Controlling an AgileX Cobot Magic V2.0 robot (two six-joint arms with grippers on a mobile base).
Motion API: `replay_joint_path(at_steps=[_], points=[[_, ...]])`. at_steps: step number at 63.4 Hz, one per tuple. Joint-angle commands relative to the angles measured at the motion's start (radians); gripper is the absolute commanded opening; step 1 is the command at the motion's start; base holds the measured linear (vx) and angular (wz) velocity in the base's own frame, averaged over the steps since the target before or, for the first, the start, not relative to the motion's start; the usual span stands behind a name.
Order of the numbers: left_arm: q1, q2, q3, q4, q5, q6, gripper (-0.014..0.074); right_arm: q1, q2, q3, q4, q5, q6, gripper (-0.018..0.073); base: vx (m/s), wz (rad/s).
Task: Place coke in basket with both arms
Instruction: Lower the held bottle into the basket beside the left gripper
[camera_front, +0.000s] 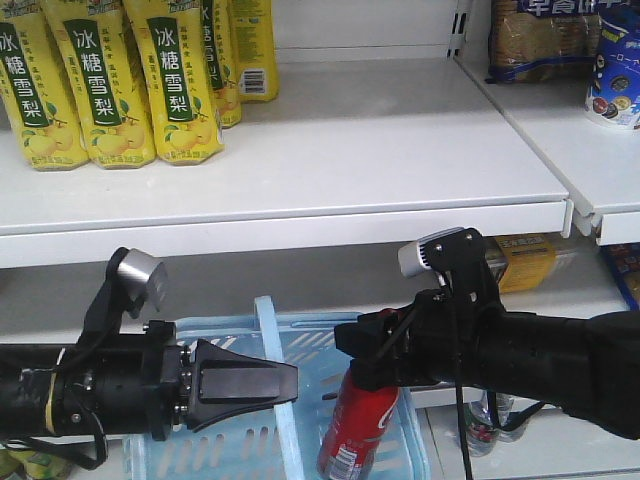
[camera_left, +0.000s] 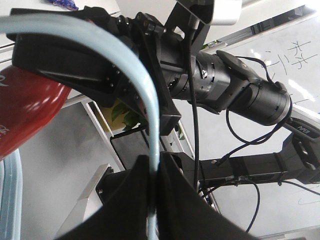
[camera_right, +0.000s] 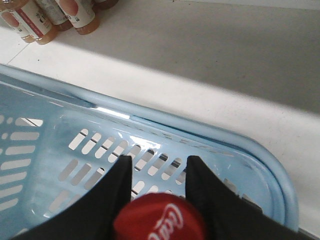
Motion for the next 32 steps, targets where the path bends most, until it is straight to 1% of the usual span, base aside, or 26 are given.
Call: replay_joint_path(at_steps=[1, 4, 6, 16, 22, 32], points=[[-0.005, -0.025, -0.025, -0.073, -0.219, 0.01, -0.0008, -0.002, -0.029, -0.036, 0.083, 0.055, -0.004, 0.0207, 0.0, 0.0], [-0.005, -0.025, -0.025, -0.073, -0.219, 0.01, -0.0008, -0.002, -0.029, -0.036, 0.083, 0.054, -0.004, 0.0256, 0.0, 0.0], [-0.005, -0.025, -0.025, -0.073, -0.219, 0.01, -0.0008, -0.002, -0.029, -0.036, 0.083, 0.052, -0.004, 0.0307, 0.0, 0.0], [-0.005, -0.025, -0.025, -0.073, -0.219, 0.01, -0.0008, -0.002, -0.029, -0.036, 0.083, 0.051, -0.004, 0.0459, 0.0, 0.0], [-0.005, -0.025, -0.025, -0.073, -0.219, 0.01, -0.0008, -0.002, -0.029, -0.036, 0.083, 0.05, -0.004, 0.0496, 0.0, 0.0], [-0.005, -0.025, -0.025, -0.073, -0.219, 0.01, -0.0008, -0.002, -0.029, -0.036, 0.083, 0.047, -0.004, 0.0496, 0.0, 0.0]])
